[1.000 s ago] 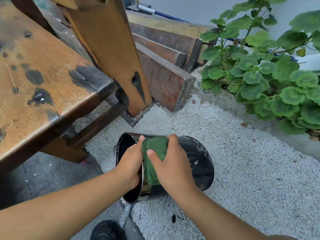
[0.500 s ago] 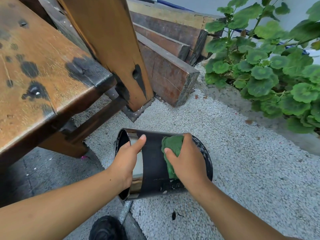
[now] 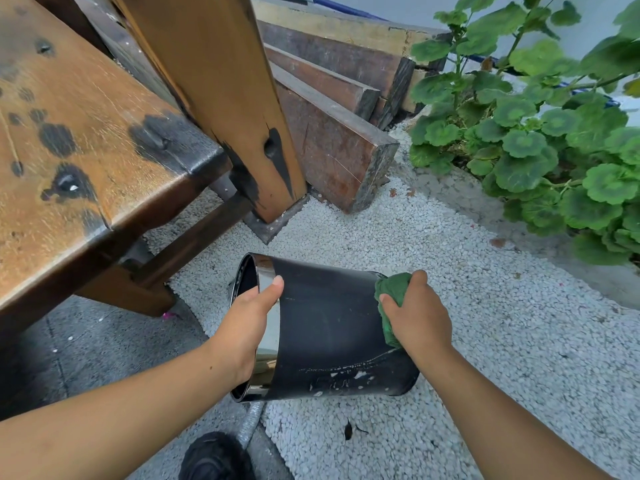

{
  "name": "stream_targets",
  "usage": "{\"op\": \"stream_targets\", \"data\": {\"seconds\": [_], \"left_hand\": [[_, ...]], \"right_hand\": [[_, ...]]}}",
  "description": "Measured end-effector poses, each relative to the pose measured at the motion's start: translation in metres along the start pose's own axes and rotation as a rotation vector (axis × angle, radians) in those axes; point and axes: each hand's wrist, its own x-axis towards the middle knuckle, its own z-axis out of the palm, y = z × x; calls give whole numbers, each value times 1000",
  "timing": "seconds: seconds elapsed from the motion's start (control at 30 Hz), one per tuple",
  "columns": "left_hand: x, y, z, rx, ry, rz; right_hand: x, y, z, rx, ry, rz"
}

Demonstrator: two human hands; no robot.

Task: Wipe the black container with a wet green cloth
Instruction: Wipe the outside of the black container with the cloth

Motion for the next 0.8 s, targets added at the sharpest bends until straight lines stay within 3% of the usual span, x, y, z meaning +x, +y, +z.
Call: {"op": "stream_targets", "data": {"seconds": [0.13,0.33,0.5,0.8], "left_hand": [[5,-1,-6,3,13,14],[7,4,-24,-75,38,-21],[6,6,-28,-150,47,-60],[-5,11,-29,-243,-34,-175]], "right_hand": [[2,9,0,54,28,-13],[13,9,-20,835,-140,179],[1,3,-20,902,-283,117],[-4,13,-46,1032,-451,263]]}}
